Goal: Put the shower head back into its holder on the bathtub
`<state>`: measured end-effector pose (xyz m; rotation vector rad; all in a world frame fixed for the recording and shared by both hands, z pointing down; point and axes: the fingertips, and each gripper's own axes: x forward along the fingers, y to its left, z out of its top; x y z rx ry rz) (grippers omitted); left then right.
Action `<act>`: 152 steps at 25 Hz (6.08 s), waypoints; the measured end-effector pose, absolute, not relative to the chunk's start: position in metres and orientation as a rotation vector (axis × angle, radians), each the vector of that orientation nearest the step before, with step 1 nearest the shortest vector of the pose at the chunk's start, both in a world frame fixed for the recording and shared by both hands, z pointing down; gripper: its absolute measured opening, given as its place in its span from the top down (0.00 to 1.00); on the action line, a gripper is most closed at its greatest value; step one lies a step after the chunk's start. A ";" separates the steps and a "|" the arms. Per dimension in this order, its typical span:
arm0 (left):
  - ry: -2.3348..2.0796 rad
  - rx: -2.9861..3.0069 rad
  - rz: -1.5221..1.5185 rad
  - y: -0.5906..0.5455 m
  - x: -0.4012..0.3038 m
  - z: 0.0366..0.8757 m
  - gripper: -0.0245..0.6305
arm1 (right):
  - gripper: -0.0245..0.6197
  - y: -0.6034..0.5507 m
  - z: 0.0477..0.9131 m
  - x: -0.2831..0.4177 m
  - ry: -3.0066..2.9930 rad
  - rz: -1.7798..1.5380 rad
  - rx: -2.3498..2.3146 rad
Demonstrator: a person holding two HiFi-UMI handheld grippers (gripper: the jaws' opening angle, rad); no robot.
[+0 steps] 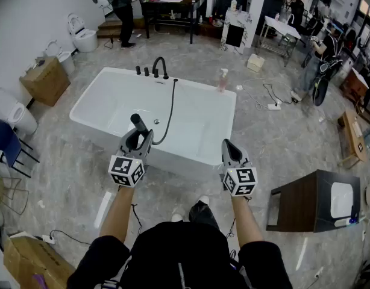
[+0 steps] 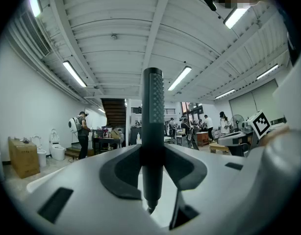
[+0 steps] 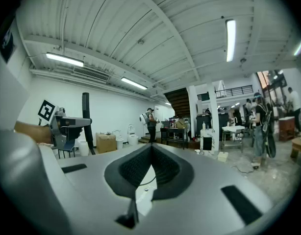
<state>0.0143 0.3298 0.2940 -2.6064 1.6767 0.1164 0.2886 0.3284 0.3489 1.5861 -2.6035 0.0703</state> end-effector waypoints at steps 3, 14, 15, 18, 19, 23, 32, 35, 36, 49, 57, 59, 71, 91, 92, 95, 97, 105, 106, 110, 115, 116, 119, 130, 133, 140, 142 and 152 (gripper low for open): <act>1.675 -2.617 0.117 0.328 0.016 0.296 0.73 | 0.95 0.330 0.352 0.288 -2.615 0.072 1.580; 1.676 -2.635 0.129 0.324 0.007 0.294 0.73 | 0.85 0.331 0.372 0.263 -2.610 0.066 1.456; 1.674 -2.634 0.129 0.323 0.005 0.292 0.73 | 0.85 0.330 0.374 0.260 -2.610 0.069 1.447; 1.678 -2.632 0.125 0.319 0.000 0.291 0.73 | 0.83 0.327 0.379 0.251 -2.610 0.079 1.425; 1.680 -2.633 0.126 0.319 -0.002 0.291 0.73 | 0.82 0.325 0.380 0.248 -2.610 0.080 1.419; 1.673 -2.631 0.131 0.315 -0.008 0.286 0.73 | 0.80 0.314 0.386 0.240 -2.607 0.086 1.391; 1.689 -2.628 0.122 0.299 -0.039 0.276 0.73 | 0.57 0.284 0.395 0.202 -2.598 0.092 1.338; 1.702 -2.630 0.123 0.293 -0.047 0.273 0.73 | 0.53 0.275 0.399 0.192 -2.588 0.078 1.313; 1.704 -2.629 0.122 0.289 -0.049 0.272 0.73 | 0.51 0.272 0.401 0.190 -2.584 0.072 1.303; 1.743 -2.622 0.099 0.249 -0.064 0.261 0.73 | 0.48 0.217 0.471 0.146 -2.519 0.095 1.080; 1.870 -2.565 0.064 0.225 -0.092 0.256 0.73 | 0.47 0.176 0.519 0.076 -2.513 0.111 0.779; 1.915 -2.538 0.066 0.217 -0.103 0.253 0.73 | 0.47 0.166 0.529 0.059 -2.507 0.093 0.695; 2.211 -2.319 0.102 0.195 -0.160 0.244 0.73 | 0.47 0.110 0.576 -0.025 -2.474 -0.039 0.265; 2.665 -1.804 0.128 0.300 -0.222 0.212 0.73 | 0.46 0.117 0.670 -0.129 -2.332 -0.243 -0.115; 2.678 -1.785 0.135 0.310 -0.223 0.209 0.73 | 0.46 0.120 0.669 -0.135 -2.332 -0.264 -0.111; 2.708 -1.730 0.169 0.327 -0.226 0.202 0.73 | 0.46 0.119 0.678 -0.150 -2.305 -0.310 -0.129; 2.719 -1.698 0.196 0.336 -0.227 0.197 0.73 | 0.48 0.114 0.685 -0.159 -2.293 -0.323 -0.117; 2.776 -1.610 0.173 0.348 -0.233 0.207 0.73 | 0.77 0.076 0.698 -0.162 -2.280 -0.277 0.008; 2.781 -1.607 0.180 0.349 -0.233 0.209 0.73 | 0.78 0.074 0.698 -0.160 -2.276 -0.279 0.011; 2.770 -1.624 0.187 0.348 -0.236 0.211 0.73 | 0.83 0.068 0.691 -0.149 -2.275 -0.275 0.028; 2.721 -1.684 0.185 0.346 -0.236 0.209 0.73 | 0.85 0.071 0.675 -0.124 -2.292 -0.238 0.082; 2.711 -1.700 0.179 0.340 -0.237 0.208 0.73 | 0.85 0.068 0.671 -0.119 -2.296 -0.229 0.096; 2.669 -1.767 0.162 0.302 -0.241 0.210 0.73 | 0.85 0.039 0.662 -0.105 -2.306 -0.213 0.137; 2.466 -2.083 0.090 0.177 -0.209 0.230 0.73 | 0.85 -0.047 0.625 -0.015 -2.357 -0.115 0.416; 2.383 -2.170 0.062 0.144 -0.195 0.235 0.73 | 0.85 -0.067 0.610 0.006 -2.382 -0.106 0.494; 2.184 -2.373 0.033 0.072 -0.174 0.249 0.73 | 0.85 -0.109 0.562 0.040 -2.414 -0.088 0.688; 2.128 -2.432 0.030 0.047 -0.174 0.253 0.73 | 0.85 -0.122 0.550 0.046 -2.413 -0.077 0.747; 1.787 -2.731 -0.029 -0.082 -0.191 0.290 0.73 | 0.85 -0.197 0.491 0.049 -2.363 -0.087 1.057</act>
